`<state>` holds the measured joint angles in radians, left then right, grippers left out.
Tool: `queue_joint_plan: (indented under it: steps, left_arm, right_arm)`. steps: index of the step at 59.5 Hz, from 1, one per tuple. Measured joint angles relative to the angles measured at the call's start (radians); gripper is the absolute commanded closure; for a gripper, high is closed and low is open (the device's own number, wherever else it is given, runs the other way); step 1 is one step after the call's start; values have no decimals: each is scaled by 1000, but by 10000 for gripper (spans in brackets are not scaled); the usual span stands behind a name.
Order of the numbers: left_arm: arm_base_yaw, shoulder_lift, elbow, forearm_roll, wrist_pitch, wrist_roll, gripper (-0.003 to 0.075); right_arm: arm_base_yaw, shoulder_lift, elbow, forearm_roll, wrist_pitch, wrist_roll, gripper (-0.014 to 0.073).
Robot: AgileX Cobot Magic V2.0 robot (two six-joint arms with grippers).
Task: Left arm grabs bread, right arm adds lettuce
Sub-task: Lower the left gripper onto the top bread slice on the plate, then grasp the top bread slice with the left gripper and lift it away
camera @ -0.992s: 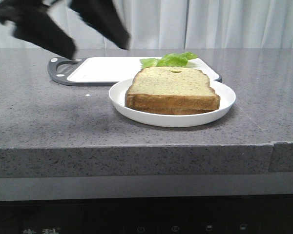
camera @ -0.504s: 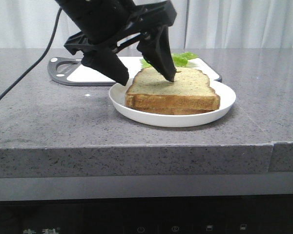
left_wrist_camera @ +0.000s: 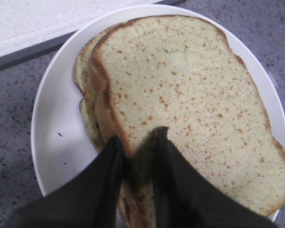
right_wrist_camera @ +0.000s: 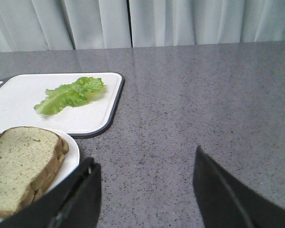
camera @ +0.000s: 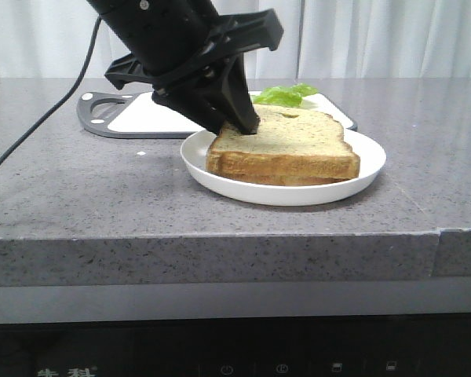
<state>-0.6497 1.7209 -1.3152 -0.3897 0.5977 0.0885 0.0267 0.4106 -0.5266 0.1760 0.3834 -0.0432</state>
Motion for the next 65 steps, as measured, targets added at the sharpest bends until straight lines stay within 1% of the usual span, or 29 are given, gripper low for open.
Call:
queue_joint_plan:
  steps: [2, 23, 42, 47, 55, 65]
  left_arm:
    - [0, 0, 0, 5, 0, 0, 741]
    - [13, -9, -2, 9, 2, 0, 741]
    - [78, -180, -2, 3, 30, 0, 741]
    - [91, -228, 11, 24, 25, 0, 741]
    - [94, -358, 126, 103, -68, 0, 741]
    - [98, -568, 341, 183, -246, 0, 741]
  right_arm:
    - [0, 0, 0, 0, 0, 0, 146]
    - [0, 0, 0, -2, 0, 0, 146]
    - [0, 0, 0, -2, 0, 0, 146]
    - [0, 2, 0, -2, 0, 0, 146]
    - [0, 43, -4, -2, 0, 0, 146]
    - [0, 193, -37, -2, 2, -10, 146]
